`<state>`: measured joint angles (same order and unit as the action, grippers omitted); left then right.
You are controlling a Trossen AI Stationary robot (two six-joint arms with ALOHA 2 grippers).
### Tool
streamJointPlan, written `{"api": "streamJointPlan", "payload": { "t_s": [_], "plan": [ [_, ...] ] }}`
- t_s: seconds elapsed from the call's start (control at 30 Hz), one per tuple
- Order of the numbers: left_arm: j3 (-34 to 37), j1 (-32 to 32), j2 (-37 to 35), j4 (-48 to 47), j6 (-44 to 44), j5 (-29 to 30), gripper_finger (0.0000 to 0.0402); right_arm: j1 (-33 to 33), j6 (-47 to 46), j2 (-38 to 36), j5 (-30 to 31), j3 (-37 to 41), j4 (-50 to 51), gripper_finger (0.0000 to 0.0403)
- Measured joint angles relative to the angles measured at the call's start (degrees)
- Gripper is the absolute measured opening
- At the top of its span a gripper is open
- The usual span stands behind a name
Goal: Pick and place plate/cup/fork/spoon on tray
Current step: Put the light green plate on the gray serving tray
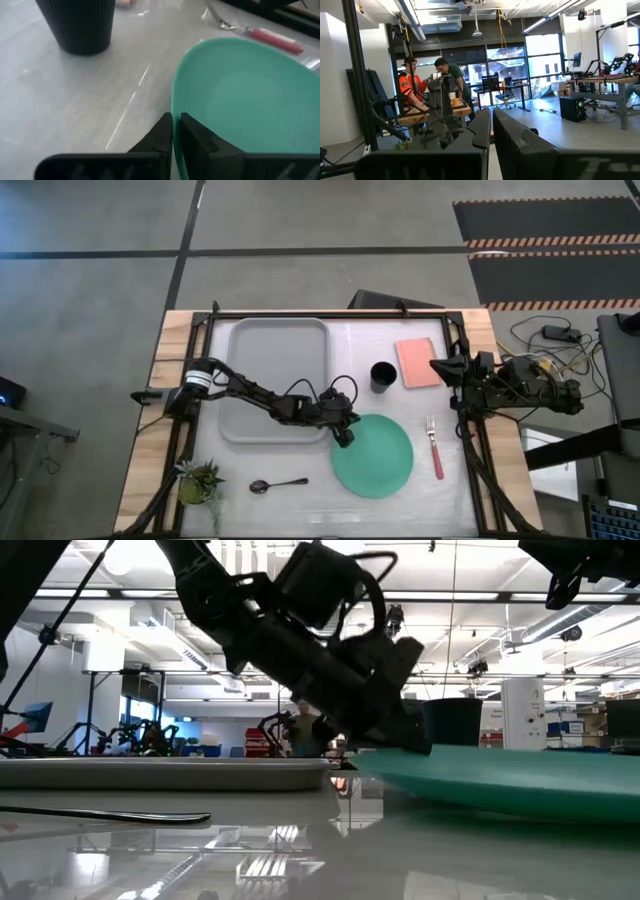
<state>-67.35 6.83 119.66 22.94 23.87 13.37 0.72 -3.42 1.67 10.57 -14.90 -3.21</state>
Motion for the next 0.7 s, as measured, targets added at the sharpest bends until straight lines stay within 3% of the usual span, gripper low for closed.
{"api": "streamJointPlan", "payload": {
  "t_s": [0.7],
  "plan": [
    [1.09,0.02,-8.8,-0.02,-4.78,0.2,0.0,0.01,0.0,-0.02,-0.02,0.0,0.03,0.0009]
  ]
}}
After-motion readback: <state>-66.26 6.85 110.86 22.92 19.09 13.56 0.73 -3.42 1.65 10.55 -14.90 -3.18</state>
